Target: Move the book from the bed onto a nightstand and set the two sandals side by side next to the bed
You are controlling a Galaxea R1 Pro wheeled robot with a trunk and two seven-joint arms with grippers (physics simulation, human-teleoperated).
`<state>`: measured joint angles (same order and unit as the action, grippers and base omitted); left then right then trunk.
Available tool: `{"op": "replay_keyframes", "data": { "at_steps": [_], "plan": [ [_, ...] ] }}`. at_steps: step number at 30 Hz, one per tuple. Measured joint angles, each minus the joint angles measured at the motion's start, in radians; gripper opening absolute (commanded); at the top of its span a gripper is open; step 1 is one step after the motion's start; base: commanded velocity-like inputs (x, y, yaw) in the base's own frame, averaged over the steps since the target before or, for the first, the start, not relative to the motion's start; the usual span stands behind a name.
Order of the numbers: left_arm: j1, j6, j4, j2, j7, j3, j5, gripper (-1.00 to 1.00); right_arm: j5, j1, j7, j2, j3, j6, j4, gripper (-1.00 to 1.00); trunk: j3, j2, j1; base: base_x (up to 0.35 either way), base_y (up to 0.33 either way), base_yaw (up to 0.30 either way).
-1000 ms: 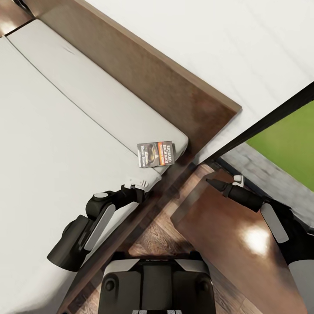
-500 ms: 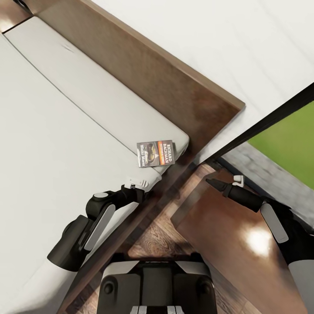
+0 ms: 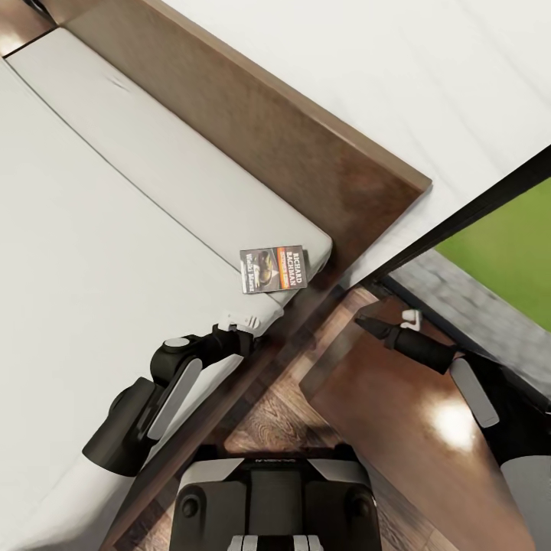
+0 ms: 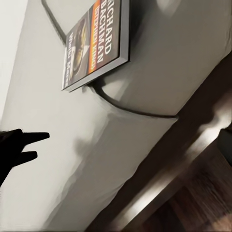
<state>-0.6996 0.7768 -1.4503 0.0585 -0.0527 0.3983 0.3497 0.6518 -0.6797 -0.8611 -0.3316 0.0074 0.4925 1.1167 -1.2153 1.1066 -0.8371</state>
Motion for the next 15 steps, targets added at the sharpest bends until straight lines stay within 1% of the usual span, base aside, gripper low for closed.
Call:
{"op": "replay_keyframes", "data": {
  "at_steps": [6, 11, 15],
  "plan": [
    [0.000, 0.000, 0.000, 0.000, 0.000, 0.000, -0.001, 1.00, 0.000, 0.000, -0.006, 0.002, 0.007, 0.001, 0.007, 1.00, 0.000, 0.000, 0.000, 0.000, 0.000, 0.000],
    [0.000, -0.001, 0.000, 0.000, 0.000, 0.000, -0.001, 1.00, 0.000, 0.000, -0.007, 0.003, 0.009, 0.001, 0.034, 1.00, 0.000, 0.000, 0.000, 0.000, 0.000, 0.000],
    [0.000, -0.001, 0.001, -0.001, 0.000, 0.000, -0.001, 1.00, 0.000, 0.000, -0.007, 0.003, 0.005, 0.030, 0.042, 1.00, 0.000, 0.000, 0.000, 0.000, 0.000, 0.000]
  ]
}}
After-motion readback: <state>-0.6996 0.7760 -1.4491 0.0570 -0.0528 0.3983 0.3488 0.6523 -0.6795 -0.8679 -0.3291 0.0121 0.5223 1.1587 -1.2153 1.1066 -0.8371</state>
